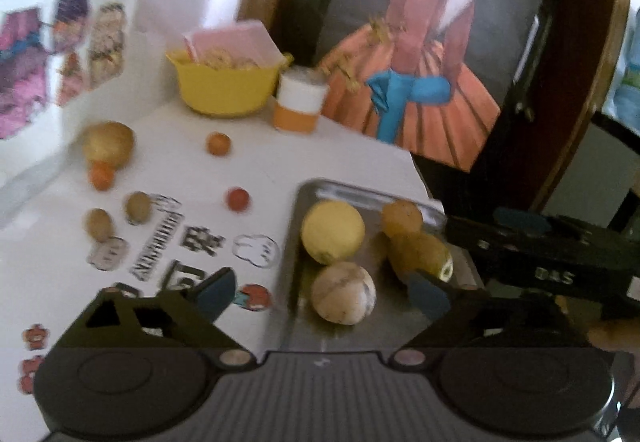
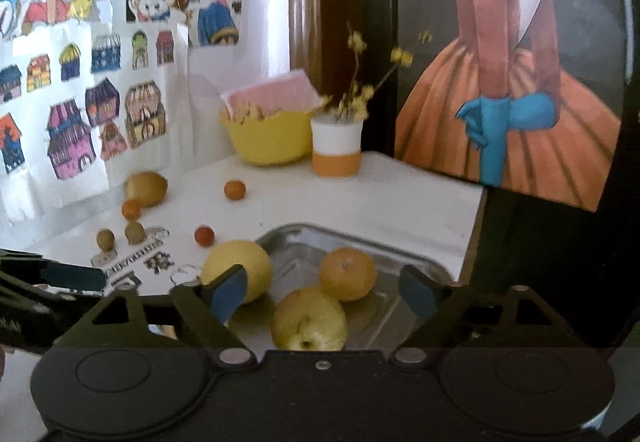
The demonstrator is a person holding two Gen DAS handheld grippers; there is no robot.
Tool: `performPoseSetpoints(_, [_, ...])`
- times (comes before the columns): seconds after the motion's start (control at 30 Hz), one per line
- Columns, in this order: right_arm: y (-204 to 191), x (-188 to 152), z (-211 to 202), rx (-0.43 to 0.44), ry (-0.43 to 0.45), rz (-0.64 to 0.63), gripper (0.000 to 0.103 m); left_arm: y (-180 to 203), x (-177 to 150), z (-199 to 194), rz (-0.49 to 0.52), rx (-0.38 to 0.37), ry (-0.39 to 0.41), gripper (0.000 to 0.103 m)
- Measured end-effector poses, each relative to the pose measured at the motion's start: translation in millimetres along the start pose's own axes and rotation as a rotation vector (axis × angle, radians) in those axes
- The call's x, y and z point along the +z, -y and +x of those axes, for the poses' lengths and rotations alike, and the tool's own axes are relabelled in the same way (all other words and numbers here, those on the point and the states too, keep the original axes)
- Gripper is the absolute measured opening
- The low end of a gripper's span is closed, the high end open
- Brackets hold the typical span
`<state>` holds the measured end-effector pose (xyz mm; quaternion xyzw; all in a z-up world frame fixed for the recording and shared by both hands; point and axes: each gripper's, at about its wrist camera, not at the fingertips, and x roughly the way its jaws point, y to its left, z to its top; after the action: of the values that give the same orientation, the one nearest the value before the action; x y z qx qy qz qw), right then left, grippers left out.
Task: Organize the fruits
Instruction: 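Open the left tool on the tray while the right tool releases the pear there, then withdraw both tools from the tray toward the small brown fruits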
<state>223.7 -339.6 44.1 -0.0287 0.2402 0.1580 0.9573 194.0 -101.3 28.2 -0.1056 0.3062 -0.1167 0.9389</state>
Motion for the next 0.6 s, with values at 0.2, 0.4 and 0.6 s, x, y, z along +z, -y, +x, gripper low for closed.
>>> performPoseSetpoints(0.2, [-22,2,-46,-0.048,0.083,-0.028,0.102,-18,2,-42,-0.037,0.039,0.079,0.102])
performPoseSetpoints(0.4, [-46,-9,-82,-0.055,0.073,-0.021,0.102,-34,-8,-77,-0.047,0.069,0.112,0.102])
performPoseSetpoints(0.6, [-76,-29,-115,-0.051,-0.001,-0.004,0.102,-53,-26,-105,-0.042,0.079,0.102,0.103])
